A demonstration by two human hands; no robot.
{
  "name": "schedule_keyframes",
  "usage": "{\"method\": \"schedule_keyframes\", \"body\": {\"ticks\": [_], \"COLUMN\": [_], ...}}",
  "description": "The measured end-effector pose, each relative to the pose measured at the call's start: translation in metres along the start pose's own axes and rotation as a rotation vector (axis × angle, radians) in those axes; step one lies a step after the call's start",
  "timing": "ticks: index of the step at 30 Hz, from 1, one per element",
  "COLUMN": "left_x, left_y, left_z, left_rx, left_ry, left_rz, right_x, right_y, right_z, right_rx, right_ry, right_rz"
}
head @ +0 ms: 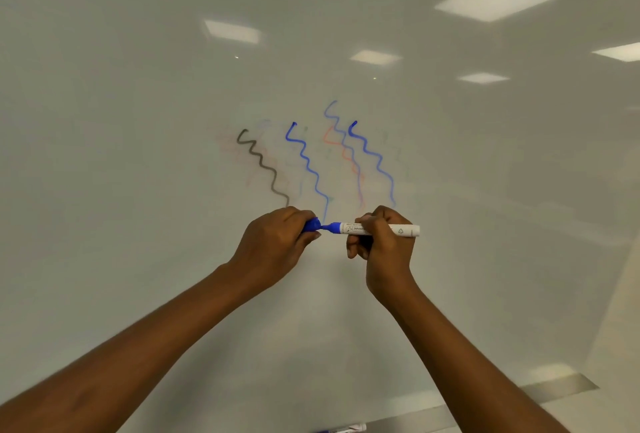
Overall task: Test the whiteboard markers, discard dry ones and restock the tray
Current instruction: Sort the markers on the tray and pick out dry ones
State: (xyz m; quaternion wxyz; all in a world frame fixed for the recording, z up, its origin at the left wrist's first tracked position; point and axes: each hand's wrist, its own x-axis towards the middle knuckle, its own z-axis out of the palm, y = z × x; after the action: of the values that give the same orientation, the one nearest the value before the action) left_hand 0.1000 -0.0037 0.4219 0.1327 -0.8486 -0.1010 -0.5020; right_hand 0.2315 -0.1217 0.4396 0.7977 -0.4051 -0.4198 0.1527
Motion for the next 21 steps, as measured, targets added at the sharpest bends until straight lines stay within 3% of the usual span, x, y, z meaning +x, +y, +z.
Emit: {"method": "schedule_keyframes", "body": {"ticks": [7, 12, 21], "left_x": [0.002, 0.007, 0.017], "left_y": [0.006, 0.017, 0.029], "left_z": [-0.004, -0.017, -0.034], "left_rx": [-0.007, -0.058, -0.033], "left_ry": [-0.054, -0.115, -0.142], "left_rz": [0.13, 0.067, -0.01], "right_x": [-0.003, -0.009, -0.018], "right_y": [-0.002, -0.001, 0.012], "right_z": [0.003, 0.01, 0.036], "right_rx": [0.012, 0.015, 0.372], "right_ry": [-0.048, -0.04, 0.144], "right_rz": [-0.002, 0.006, 0.059]}}
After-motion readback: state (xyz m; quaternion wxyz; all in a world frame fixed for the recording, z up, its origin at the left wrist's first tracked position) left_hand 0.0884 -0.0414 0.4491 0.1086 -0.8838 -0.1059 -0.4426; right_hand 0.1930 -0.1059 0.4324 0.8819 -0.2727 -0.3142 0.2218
